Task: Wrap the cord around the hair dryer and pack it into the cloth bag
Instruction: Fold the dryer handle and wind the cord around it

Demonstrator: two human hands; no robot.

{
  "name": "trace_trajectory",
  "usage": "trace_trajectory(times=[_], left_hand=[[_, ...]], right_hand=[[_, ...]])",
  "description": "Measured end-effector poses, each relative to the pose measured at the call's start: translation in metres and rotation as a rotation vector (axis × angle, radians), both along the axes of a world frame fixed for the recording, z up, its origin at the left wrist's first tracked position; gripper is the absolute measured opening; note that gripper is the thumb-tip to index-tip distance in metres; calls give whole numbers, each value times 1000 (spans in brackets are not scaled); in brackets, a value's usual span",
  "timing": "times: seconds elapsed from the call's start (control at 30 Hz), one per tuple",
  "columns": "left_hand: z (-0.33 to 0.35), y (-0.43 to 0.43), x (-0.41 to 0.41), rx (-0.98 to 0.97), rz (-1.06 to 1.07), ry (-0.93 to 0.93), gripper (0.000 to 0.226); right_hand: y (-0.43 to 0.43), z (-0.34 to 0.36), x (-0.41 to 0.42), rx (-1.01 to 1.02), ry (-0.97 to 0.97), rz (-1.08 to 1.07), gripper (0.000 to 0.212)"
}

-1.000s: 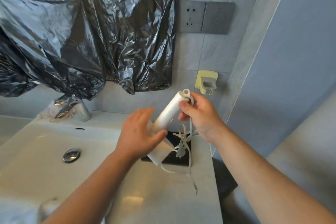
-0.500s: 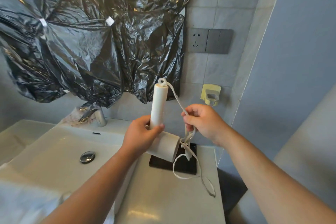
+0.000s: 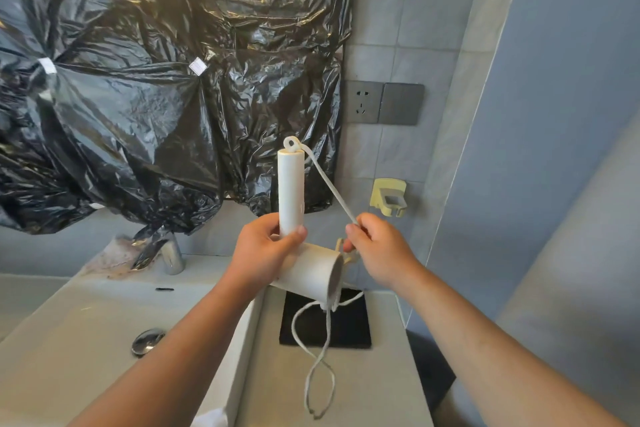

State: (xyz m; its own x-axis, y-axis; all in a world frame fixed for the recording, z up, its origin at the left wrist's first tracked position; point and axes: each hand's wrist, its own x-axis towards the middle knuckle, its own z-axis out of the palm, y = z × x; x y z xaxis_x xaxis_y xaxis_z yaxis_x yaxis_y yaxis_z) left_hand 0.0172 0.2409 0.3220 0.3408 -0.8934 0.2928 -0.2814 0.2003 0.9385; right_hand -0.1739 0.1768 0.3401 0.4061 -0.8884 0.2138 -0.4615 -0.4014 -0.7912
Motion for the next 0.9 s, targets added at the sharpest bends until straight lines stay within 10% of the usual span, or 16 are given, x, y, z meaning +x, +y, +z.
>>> trace_trajectory(times=[0.17, 0.53, 0.73, 0.9], left_hand=[[3, 5, 8, 4, -221, 58, 33], [10, 17, 19, -31, -219, 280, 22], [8, 14, 27, 22, -273, 417, 26], [10, 7, 28, -24, -296, 354, 28]], right_hand=[[15, 8, 22, 48, -163, 80, 9], [51, -11, 17, 211, -210, 210, 77], [57, -8, 18, 362, -356, 140, 45], [63, 1, 21, 343, -305, 181, 58]])
